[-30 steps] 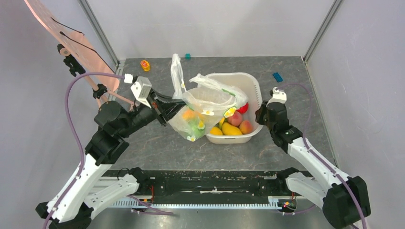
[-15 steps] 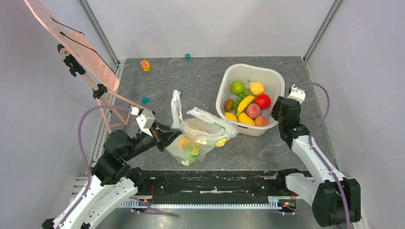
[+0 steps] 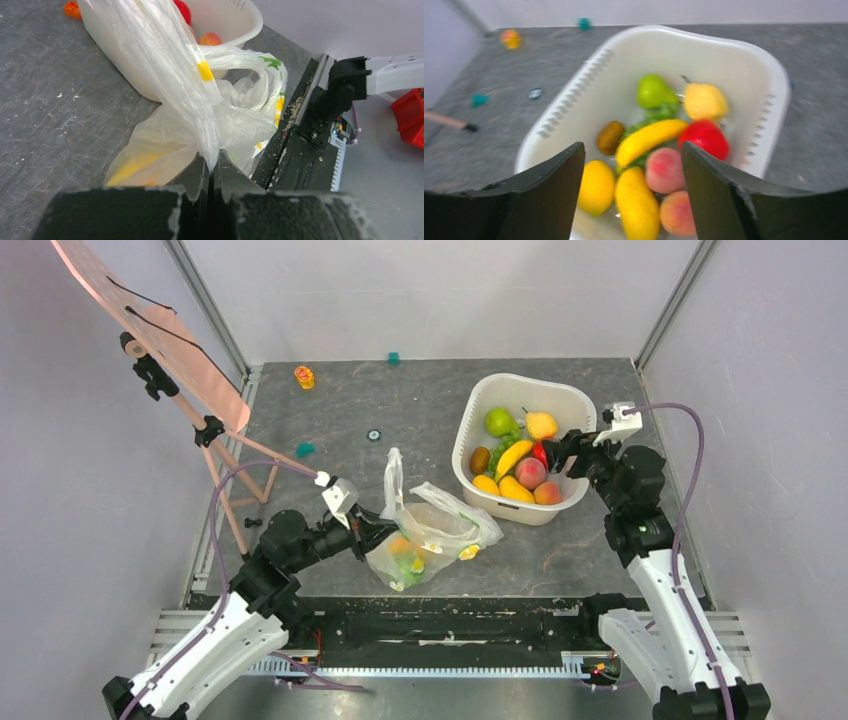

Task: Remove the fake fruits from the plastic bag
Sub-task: Adjust the plastic bag at the center of the board.

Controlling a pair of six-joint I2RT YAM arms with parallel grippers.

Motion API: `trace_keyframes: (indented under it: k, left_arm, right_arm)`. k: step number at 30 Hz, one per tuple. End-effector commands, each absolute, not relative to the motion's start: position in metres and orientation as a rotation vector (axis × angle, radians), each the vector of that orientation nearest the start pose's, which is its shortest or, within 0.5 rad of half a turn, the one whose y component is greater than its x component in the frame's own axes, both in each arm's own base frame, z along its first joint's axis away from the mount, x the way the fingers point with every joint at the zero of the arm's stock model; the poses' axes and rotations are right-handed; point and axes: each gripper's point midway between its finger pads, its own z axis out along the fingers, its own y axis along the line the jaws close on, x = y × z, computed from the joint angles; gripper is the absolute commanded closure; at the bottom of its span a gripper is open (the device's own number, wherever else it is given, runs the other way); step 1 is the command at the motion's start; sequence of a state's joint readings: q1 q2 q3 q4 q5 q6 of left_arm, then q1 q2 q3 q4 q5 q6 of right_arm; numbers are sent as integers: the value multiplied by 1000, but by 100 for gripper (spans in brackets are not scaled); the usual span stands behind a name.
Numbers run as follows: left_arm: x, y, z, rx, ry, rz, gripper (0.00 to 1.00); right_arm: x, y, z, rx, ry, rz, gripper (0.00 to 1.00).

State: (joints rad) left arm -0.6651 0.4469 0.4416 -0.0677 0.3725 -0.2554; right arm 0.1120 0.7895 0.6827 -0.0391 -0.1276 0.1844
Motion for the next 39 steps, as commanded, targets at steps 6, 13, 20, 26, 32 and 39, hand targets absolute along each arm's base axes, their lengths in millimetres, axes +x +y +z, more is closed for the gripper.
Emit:
trace_keyframes:
  k: [6, 13, 20, 26, 32, 39]
  left_arm:
    - [175, -237, 237, 794, 1341, -901, 98]
    - [170, -251, 204, 847, 1387, -893, 98]
    - [161, -252, 196, 864, 1379, -895, 98]
    - [158, -250, 191, 869, 1387, -892, 97]
    - [156, -252, 185, 893, 1391, -894, 97]
    - [156, -250, 184, 889, 1388, -889, 95]
  right_arm:
    - [233, 163, 322, -504, 1547, 839, 58]
    - [197, 215, 300, -610, 1605, 944, 79]
    - [168, 274, 266, -737, 1701, 934, 88]
    - [150, 297, 239, -789, 1779, 935, 99]
    - [161, 290, 207, -723, 1878, 819, 100]
    - [159, 302, 174, -781, 1968, 805, 100]
